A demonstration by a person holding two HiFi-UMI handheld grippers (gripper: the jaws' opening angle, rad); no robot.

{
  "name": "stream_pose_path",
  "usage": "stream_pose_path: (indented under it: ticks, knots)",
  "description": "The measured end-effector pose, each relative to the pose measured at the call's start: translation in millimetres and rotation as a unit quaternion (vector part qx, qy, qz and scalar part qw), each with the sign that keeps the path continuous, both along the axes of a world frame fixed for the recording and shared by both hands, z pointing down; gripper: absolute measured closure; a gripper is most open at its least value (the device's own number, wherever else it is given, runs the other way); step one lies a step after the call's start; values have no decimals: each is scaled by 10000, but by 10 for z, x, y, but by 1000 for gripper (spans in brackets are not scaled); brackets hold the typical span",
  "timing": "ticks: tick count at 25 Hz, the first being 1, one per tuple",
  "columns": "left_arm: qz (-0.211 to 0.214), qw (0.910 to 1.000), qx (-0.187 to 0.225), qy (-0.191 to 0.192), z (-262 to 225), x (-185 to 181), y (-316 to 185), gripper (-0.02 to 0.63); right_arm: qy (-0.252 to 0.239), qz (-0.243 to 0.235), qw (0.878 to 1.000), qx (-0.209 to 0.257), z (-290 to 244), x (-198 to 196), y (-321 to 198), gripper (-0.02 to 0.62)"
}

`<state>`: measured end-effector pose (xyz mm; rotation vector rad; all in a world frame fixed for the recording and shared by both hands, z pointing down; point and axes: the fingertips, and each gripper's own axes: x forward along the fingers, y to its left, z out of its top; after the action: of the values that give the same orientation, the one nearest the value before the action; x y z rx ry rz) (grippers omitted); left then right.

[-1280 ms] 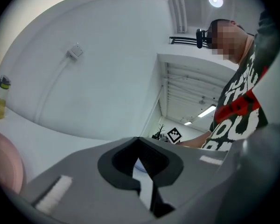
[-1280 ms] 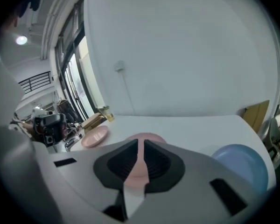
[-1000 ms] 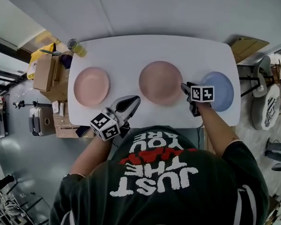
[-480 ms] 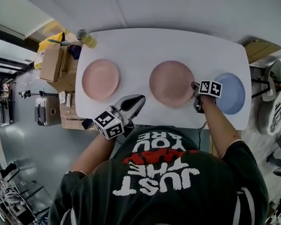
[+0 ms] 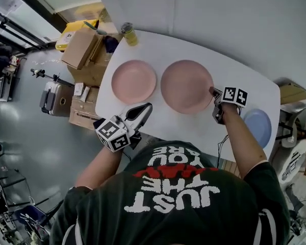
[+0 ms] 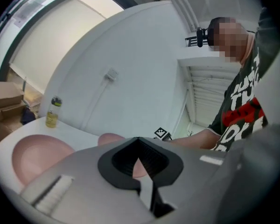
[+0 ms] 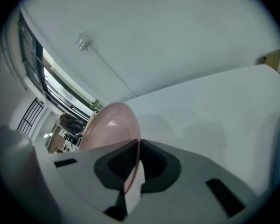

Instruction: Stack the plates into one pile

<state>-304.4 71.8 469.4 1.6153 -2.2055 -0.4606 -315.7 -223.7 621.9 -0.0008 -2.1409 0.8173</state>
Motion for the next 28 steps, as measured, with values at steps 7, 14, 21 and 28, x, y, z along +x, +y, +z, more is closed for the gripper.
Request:
stream_pose_path:
  ticks: [7,14,21,28]
  knots:
    - [-1478,9890,-55,-107,-39,-167,1389,600,-102,-1205,9925,161,-114,-1200,1312,578]
    - [-2729,9617,-217,126,189,12,2582,600,203,-1883,9803,568,311,-1879,2187,578]
    - [-3163,9477,-245,338,377,146,3006,600,537,-2146,9701,996,731,-1962,2416,578]
    - [-2809,9588,-219,362,435,63,2771,600,108,-2628,9525,1538,580,-1985,2492,435]
